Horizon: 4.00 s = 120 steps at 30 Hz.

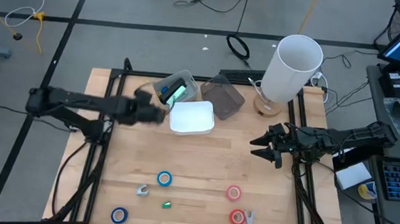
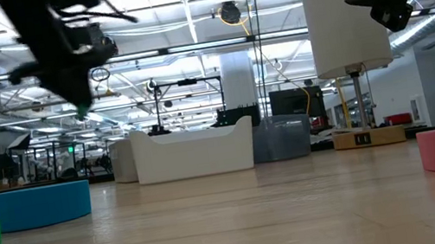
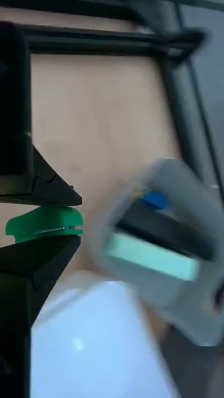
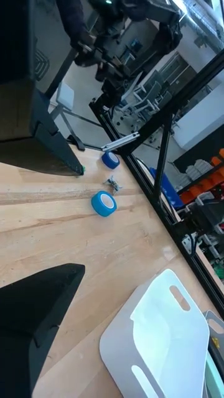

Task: Pick and place Stapler, Stapler remover, tape
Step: Put the left small green stapler into the gray bin, then put the small green stapler into the gray bin

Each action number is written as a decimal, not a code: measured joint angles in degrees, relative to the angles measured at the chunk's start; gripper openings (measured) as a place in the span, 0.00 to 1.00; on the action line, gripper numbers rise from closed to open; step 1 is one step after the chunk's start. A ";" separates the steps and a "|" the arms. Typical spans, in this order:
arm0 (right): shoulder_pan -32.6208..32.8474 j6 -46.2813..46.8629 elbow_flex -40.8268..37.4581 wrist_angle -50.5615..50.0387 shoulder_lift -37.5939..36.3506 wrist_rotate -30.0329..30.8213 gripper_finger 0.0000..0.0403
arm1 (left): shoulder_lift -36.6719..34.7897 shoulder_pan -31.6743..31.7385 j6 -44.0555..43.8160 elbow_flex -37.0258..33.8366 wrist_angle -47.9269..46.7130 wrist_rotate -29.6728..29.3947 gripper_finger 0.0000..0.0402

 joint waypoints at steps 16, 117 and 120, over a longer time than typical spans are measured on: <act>0.00 0.27 0.00 -0.20 0.00 0.05 0.59 | 17.71 29.04 28.48 0.13 37.34 18.94 0.19; -0.02 -0.38 -0.02 -0.03 0.00 5.75 0.59 | 16.03 -1.94 38.59 27.17 -2.29 27.37 0.52; -0.04 -0.40 -0.02 -0.15 -0.02 5.75 0.59 | 16.30 -9.67 38.31 27.15 -4.32 27.23 0.52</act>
